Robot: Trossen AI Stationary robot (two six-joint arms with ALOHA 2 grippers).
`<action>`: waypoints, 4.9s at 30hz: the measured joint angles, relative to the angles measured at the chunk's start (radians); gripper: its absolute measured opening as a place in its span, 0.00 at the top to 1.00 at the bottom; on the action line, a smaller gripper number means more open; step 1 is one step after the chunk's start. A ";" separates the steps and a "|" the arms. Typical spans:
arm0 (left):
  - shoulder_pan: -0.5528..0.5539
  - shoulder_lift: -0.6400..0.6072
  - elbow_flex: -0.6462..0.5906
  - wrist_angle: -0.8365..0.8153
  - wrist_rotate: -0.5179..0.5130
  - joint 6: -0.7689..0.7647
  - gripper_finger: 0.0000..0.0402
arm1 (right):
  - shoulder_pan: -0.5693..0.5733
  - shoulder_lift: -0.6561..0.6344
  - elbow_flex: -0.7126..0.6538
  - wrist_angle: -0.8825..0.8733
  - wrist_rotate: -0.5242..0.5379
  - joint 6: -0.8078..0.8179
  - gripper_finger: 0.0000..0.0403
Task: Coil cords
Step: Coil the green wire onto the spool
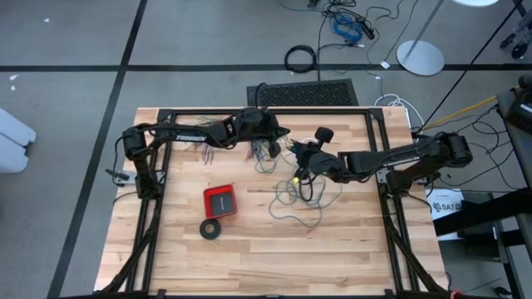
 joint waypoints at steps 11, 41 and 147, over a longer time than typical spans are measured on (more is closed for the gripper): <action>-0.020 0.000 0.036 -0.108 -0.042 -0.001 1.00 | -0.011 0.094 0.000 0.052 0.169 -0.027 1.00; -0.051 -0.014 0.038 -0.197 -0.117 -0.008 1.00 | -0.023 0.264 0.100 0.025 0.370 -0.053 1.00; -0.277 -0.013 0.047 0.331 -0.039 0.270 0.84 | 0.275 -0.270 0.089 0.582 0.127 -0.238 1.00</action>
